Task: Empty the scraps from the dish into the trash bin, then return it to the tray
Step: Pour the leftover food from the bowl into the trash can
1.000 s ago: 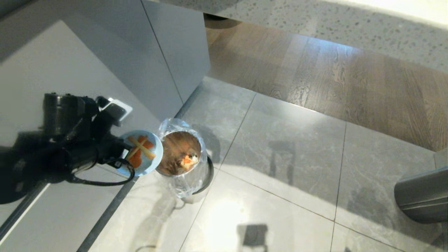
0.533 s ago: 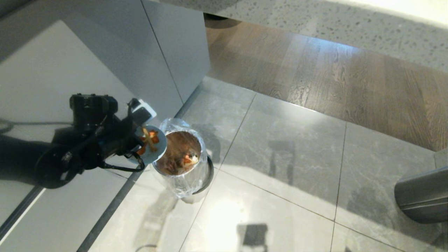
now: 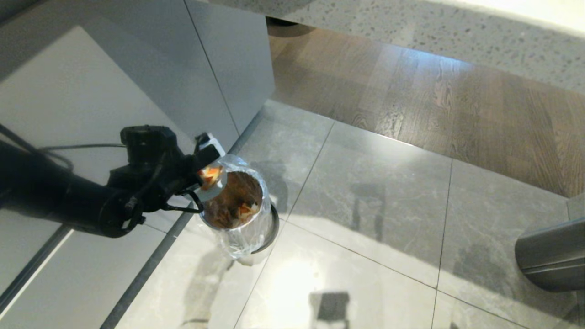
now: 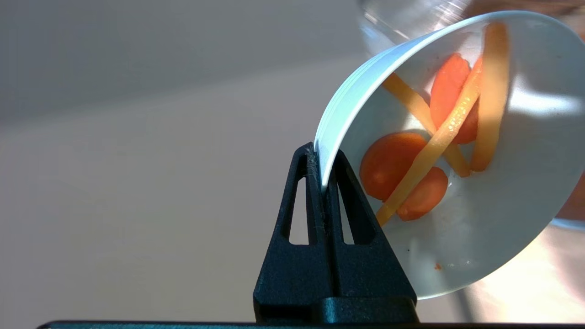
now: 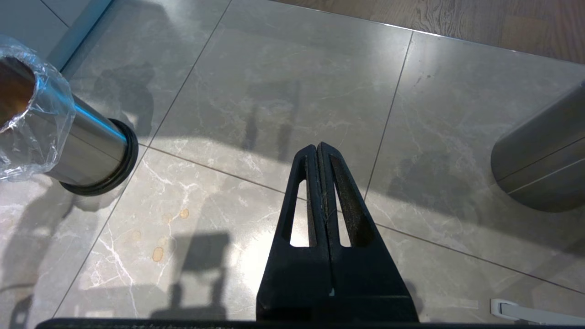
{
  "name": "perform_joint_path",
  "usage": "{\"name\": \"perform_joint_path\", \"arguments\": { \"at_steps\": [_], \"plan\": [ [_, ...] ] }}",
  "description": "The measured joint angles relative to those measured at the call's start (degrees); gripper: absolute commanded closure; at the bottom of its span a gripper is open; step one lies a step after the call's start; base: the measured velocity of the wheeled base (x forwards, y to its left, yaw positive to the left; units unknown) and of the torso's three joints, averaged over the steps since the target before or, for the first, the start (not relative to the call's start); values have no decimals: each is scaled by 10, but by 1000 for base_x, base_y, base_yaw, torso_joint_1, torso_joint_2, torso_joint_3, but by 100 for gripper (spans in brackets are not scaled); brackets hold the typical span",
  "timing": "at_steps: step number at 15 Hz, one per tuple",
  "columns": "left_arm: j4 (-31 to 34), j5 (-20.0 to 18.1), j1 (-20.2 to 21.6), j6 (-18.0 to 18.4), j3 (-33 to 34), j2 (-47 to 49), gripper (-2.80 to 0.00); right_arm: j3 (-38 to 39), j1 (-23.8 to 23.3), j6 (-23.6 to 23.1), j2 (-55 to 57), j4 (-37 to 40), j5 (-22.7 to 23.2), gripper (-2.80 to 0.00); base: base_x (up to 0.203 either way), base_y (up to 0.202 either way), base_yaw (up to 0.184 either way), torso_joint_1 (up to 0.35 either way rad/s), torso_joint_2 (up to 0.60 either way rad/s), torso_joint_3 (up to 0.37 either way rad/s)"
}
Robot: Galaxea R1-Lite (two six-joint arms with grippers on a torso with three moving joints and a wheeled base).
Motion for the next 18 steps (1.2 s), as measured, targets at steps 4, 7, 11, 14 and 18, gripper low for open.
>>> {"name": "perform_joint_path", "arguments": {
  "at_steps": [4,7,11,14,18],
  "plan": [
    [-25,0,-13,41,-20,36,0,0,0,0,0,0,0,0,0,0,0,0,0,0],
    [-75,0,-25,43,-20,63,0,0,0,0,0,0,0,0,0,0,0,0,0,0],
    [-190,-1,-35,52,-17,104,0,0,0,0,0,0,0,0,0,0,0,0,0,0],
    [-285,-1,-36,110,-6,123,0,0,0,0,0,0,0,0,0,0,0,0,0,0],
    [-334,-1,-34,125,36,128,0,0,0,0,0,0,0,0,0,0,0,0,0,0]
  ]
}}
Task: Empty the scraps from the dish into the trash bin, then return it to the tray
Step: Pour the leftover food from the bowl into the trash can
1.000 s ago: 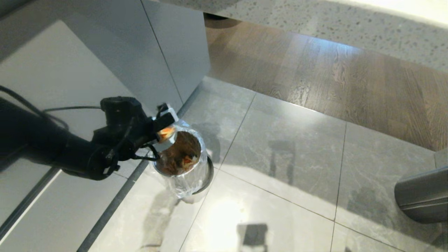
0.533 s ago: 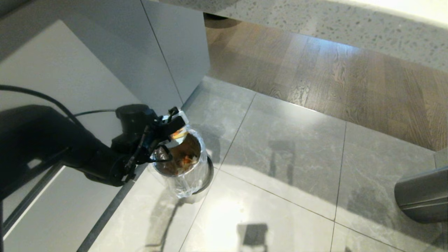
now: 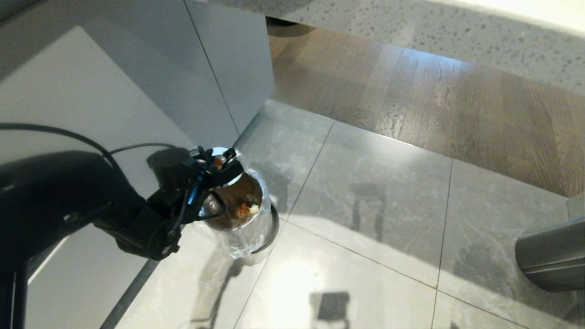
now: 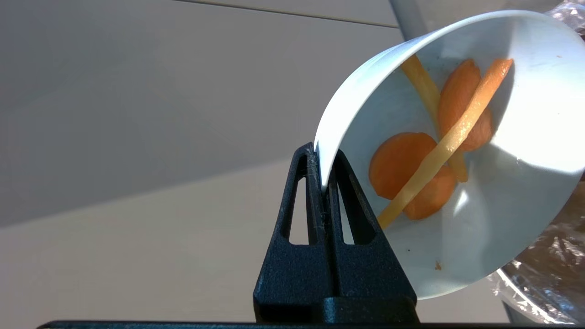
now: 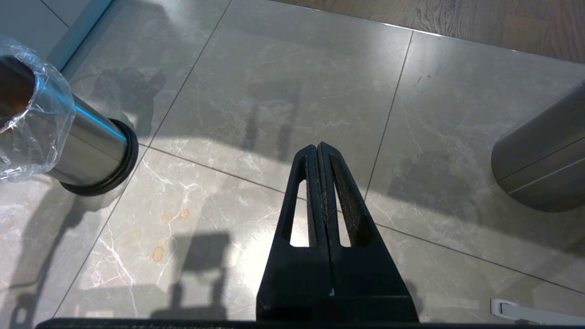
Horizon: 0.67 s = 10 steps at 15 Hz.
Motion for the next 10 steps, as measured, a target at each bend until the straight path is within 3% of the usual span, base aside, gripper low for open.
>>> {"name": "perform_joint_path", "arguments": {
  "at_steps": [5,8,10],
  "plan": [
    [-104,-2,6,29,40,8,0,0,0,0,0,0,0,0,0,0,0,0,0,0],
    [-105,-23,6,37,52,6,0,0,0,0,0,0,0,0,0,0,0,0,0,0],
    [-106,-29,4,64,53,-5,0,0,0,0,0,0,0,0,0,0,0,0,0,0]
  ]
}}
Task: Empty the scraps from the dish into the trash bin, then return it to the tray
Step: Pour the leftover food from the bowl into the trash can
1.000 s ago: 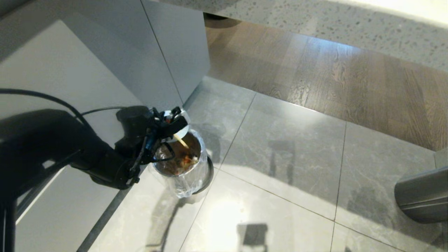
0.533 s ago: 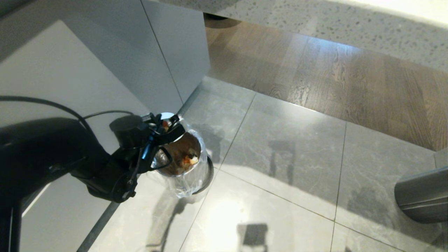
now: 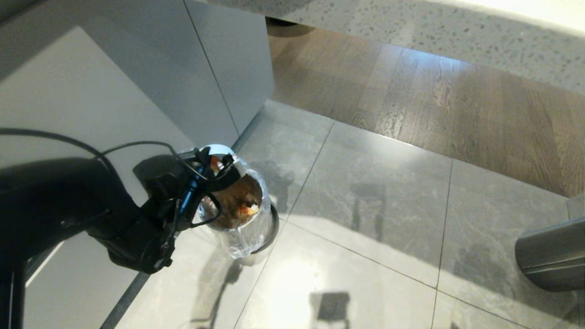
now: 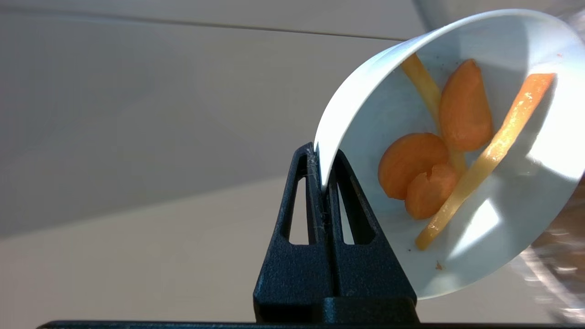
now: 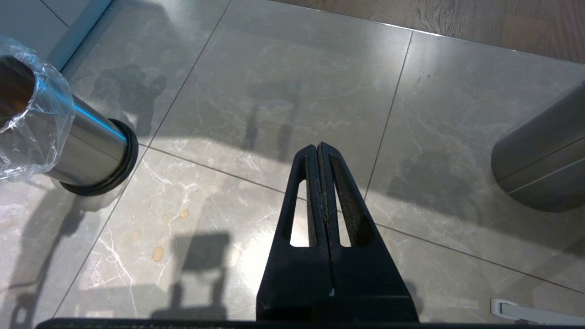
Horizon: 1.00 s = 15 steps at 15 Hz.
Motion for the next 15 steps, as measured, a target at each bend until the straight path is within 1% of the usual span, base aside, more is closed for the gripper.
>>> {"name": "perform_joint_path", "arguments": {
  "at_steps": [3,5,6,8,9,10,12,14,15],
  "plan": [
    [0,1,-10,89,-11,-21,0,0,0,0,0,0,0,0,0,0,0,0,0,0],
    [0,11,-15,155,-22,-34,0,0,0,0,0,0,0,0,0,0,0,0,0,0],
    [6,25,-18,171,-26,-39,0,0,0,0,0,0,0,0,0,0,0,0,0,0],
    [76,62,-28,182,-30,-54,0,0,0,0,0,0,0,0,0,0,0,0,0,0],
    [102,71,-30,193,-31,-60,0,0,0,0,0,0,0,0,0,0,0,0,0,0],
    [108,72,-32,215,-31,-66,0,0,0,0,0,0,0,0,0,0,0,0,0,0],
    [97,72,-39,278,-31,-78,0,0,0,0,0,0,0,0,0,0,0,0,0,0],
    [68,71,-54,357,-30,-91,0,0,0,0,0,0,0,0,0,0,0,0,0,0],
    [49,70,-61,389,-29,-95,0,0,0,0,0,0,0,0,0,0,0,0,0,0]
  ]
}}
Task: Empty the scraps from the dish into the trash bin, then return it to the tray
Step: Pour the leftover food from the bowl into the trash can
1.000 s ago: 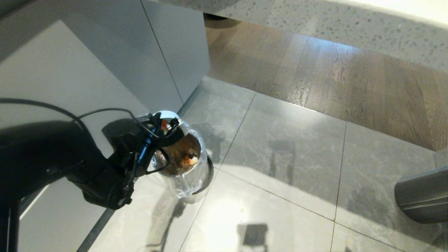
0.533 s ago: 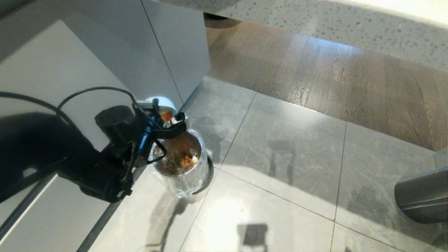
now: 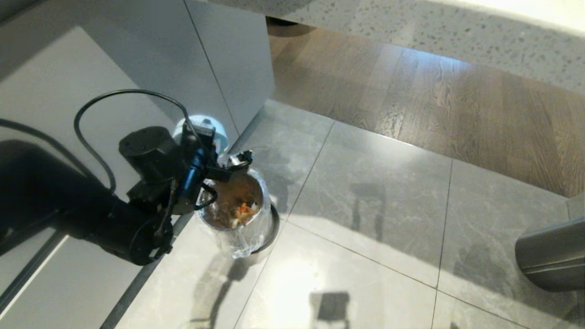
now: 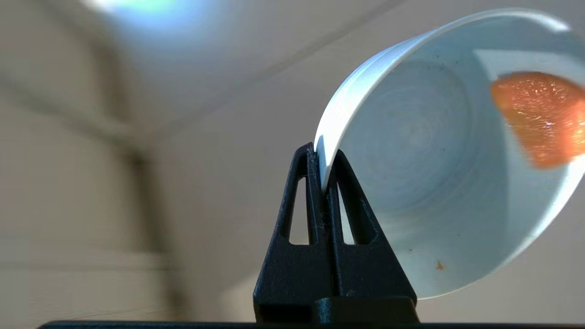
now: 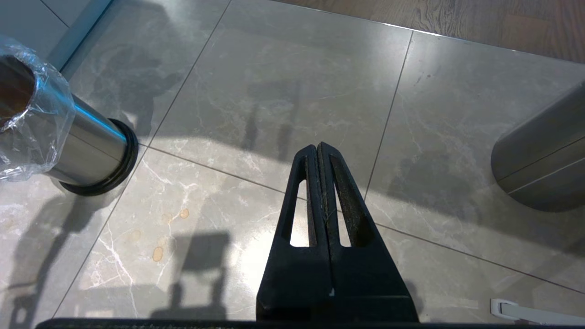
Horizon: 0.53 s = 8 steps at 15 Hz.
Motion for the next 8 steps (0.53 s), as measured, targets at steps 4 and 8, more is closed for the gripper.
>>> {"name": "perform_joint_path", "arguments": {
  "at_steps": [4,8],
  "plan": [
    [-49,-1,-18,37,30,-14,0,0,0,0,0,0,0,0,0,0,0,0,0,0],
    [-49,-7,-32,39,52,-24,0,0,0,-1,0,0,0,0,0,0,0,0,0,0]
  ]
}}
